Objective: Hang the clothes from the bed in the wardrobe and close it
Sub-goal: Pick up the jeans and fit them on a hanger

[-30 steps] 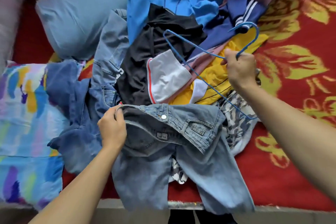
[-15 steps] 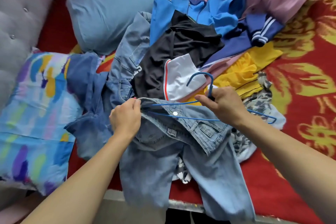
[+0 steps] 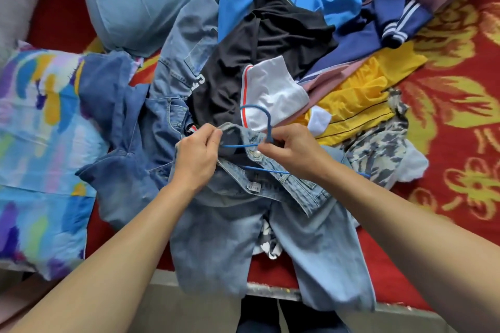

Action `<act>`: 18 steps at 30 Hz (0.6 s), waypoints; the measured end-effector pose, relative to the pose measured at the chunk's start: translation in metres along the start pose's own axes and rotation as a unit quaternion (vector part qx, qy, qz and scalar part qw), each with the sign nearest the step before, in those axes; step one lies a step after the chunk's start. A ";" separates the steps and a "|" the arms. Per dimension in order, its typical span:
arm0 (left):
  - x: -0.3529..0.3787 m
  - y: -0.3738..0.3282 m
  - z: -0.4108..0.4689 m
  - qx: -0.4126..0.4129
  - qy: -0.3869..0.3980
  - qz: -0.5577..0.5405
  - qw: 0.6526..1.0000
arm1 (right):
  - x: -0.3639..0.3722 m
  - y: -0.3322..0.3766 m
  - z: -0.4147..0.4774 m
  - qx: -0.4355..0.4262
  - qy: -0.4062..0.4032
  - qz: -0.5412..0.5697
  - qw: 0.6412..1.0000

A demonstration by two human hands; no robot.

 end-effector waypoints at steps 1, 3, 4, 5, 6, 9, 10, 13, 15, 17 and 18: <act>0.006 0.001 0.000 0.002 0.021 0.001 1.000 | 0.004 -0.002 0.002 0.008 0.004 0.020 1.000; 0.017 0.008 -0.001 -0.011 0.061 -0.002 0.998 | 0.014 -0.010 0.006 0.023 0.018 0.044 0.999; 0.022 0.014 -0.002 -0.022 0.075 0.004 0.997 | 0.016 -0.013 0.006 0.028 0.024 0.036 0.999; 0.025 0.020 -0.003 -0.032 0.081 0.018 0.996 | 0.015 -0.017 0.002 0.024 0.015 0.009 1.000; 0.027 0.025 -0.004 -0.040 0.076 0.028 0.996 | 0.011 -0.018 -0.005 0.015 -0.026 -0.043 0.999; 0.022 0.029 -0.002 -0.058 0.037 0.008 0.998 | 0.000 -0.015 -0.048 -0.082 -0.242 -0.184 0.949; 0.020 0.028 0.001 -0.058 0.031 0.003 0.998 | 0.003 -0.013 -0.066 -0.109 -0.278 -0.220 0.929; 0.018 0.024 0.009 -0.033 0.037 0.027 0.998 | 0.029 -0.028 -0.104 -0.107 -0.281 -0.314 0.901; 0.023 0.026 0.011 -0.024 0.027 0.076 0.996 | 0.043 -0.035 -0.113 -0.093 -0.285 -0.348 0.888; 0.026 0.029 0.012 -0.053 0.004 0.091 0.994 | 0.049 -0.025 -0.115 -0.126 -0.301 -0.324 0.888; 0.026 0.031 0.015 -0.069 -0.006 0.089 0.994 | 0.054 -0.016 -0.114 -0.158 -0.302 -0.296 0.892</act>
Point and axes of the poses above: each hand's wrist, its own z-axis towards the middle knuckle, its own x-axis out of the palm, y = z × x, the point moved 1 cm from there along z, towards the middle knuckle, and after that the axes turned 10 degrees about y, right-handed, at the moved point
